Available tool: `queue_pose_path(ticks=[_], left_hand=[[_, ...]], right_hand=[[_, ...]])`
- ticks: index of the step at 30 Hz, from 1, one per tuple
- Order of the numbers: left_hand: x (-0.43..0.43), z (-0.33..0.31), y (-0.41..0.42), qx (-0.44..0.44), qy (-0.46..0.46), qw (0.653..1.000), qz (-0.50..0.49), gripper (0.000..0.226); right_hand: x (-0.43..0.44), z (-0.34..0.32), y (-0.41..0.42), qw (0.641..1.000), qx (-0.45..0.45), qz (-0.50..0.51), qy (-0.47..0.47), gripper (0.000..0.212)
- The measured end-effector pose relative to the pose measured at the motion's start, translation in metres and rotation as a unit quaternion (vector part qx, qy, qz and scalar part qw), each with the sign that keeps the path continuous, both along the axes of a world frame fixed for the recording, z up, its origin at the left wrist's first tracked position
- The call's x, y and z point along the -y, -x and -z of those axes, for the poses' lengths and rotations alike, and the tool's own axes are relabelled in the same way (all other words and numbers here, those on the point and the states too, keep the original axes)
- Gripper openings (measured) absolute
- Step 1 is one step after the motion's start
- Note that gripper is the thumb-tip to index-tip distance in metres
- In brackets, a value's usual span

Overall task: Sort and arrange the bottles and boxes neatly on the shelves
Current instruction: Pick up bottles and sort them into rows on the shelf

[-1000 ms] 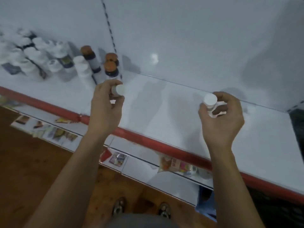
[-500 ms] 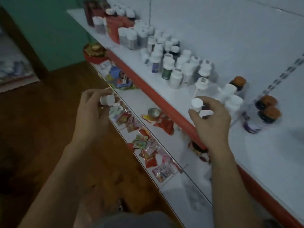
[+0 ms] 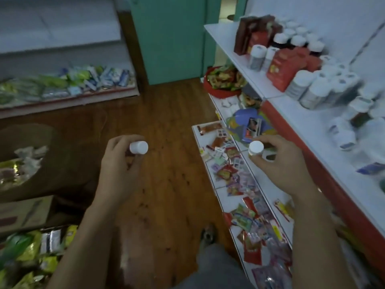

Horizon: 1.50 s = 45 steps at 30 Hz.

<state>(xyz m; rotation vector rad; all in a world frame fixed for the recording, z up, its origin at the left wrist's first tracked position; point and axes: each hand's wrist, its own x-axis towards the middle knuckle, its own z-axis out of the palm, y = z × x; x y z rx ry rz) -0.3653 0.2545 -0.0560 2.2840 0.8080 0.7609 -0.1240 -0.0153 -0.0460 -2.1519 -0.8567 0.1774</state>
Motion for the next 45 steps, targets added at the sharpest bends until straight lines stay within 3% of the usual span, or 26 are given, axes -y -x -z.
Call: queue_pose_path(ticks=[8,14,21,28,34,39,45], left_hand=[[-0.165,0.009,-0.074,0.001,0.023,0.997,-0.069,0.042],[-0.293,-0.026,-0.148,0.003,0.013,0.996,-0.093,0.048],[-0.41,0.0,-0.237,-0.025,0.077,0.99,-0.115,0.039],[-0.543,0.011,-0.435,-0.022,0.016,1.0,0.012,0.037],[-0.616,-0.024,-0.634,-0.008,-0.014,0.984,0.178,0.033],[-0.596,-0.04,-0.77,0.029,0.006,0.943,0.332,0.031],[-0.522,-0.009,-0.839,-0.002,0.049,0.89,0.453,0.033]], right_hand=[[-0.211,0.026,-0.124,0.997,-0.049,-0.062,-0.014,0.029],[-0.376,-0.003,-0.226,0.992,-0.034,-0.124,-0.01,0.034],[-0.475,-0.011,-0.325,0.994,-0.002,-0.096,-0.056,0.035],[-0.509,0.016,-0.439,0.994,0.02,0.088,-0.061,0.033],[-0.523,-0.001,-0.499,0.959,0.032,0.265,-0.092,0.029],[-0.515,-0.006,-0.507,0.915,0.013,0.392,-0.1,0.035],[-0.528,0.011,-0.52,0.901,-0.01,0.427,-0.081,0.036]])
